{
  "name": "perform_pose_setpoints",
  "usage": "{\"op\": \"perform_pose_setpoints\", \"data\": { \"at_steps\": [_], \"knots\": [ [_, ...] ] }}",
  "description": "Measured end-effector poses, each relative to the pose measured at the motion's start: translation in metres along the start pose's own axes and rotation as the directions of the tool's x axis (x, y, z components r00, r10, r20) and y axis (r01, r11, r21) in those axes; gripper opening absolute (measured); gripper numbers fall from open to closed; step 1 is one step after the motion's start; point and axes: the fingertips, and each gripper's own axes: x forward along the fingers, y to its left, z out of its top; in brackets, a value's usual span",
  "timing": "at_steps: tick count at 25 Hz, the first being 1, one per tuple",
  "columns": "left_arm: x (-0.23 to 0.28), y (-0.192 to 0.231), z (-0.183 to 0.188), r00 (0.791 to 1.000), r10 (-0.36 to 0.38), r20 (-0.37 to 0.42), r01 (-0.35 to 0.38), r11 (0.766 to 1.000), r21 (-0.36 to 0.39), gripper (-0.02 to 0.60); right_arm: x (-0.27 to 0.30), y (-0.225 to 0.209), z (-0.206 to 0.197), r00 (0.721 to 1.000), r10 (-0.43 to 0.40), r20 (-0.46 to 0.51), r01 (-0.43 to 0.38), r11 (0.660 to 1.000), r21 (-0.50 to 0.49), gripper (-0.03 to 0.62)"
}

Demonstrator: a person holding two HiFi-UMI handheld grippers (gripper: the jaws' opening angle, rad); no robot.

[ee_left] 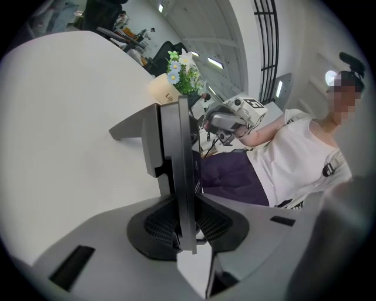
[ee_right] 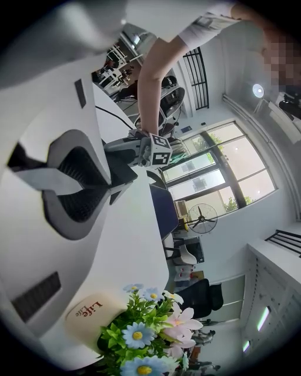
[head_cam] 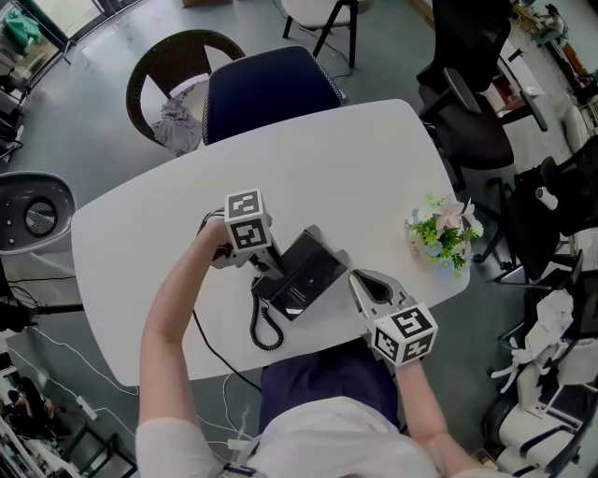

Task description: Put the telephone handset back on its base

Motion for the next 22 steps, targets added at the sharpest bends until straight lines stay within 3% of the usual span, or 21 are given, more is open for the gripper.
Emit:
{"op": "perform_pose_setpoints", "data": {
  "at_steps": [5, 14, 16, 22],
  "knots": [
    [-0.001, 0.001, 0.002, 0.994, 0.062, 0.088, -0.063, 0.998, 0.007, 0.102, 0.000, 0.002, -0.002, 1.000, -0.001, 0.001, 0.001, 1.000, -0.008, 0.041],
    [-0.002, -0.007, 0.007, 0.958, 0.128, 0.258, -0.127, 0.992, -0.020, 0.239, -0.001, 0.005, -0.001, 1.000, 0.006, 0.004, -0.005, 1.000, -0.027, 0.040],
    [-0.002, -0.005, 0.009, 0.940, 0.172, 0.293, -0.167, 0.985, -0.045, 0.244, -0.002, 0.006, 0.000, 1.000, 0.008, 0.006, -0.008, 0.999, -0.032, 0.041],
    [-0.016, 0.000, 0.015, 0.852, 0.356, 0.384, -0.332, 0.934, -0.129, 0.247, -0.003, 0.009, 0.001, 1.000, 0.012, 0.012, -0.011, 0.999, -0.041, 0.041]
  ]
}}
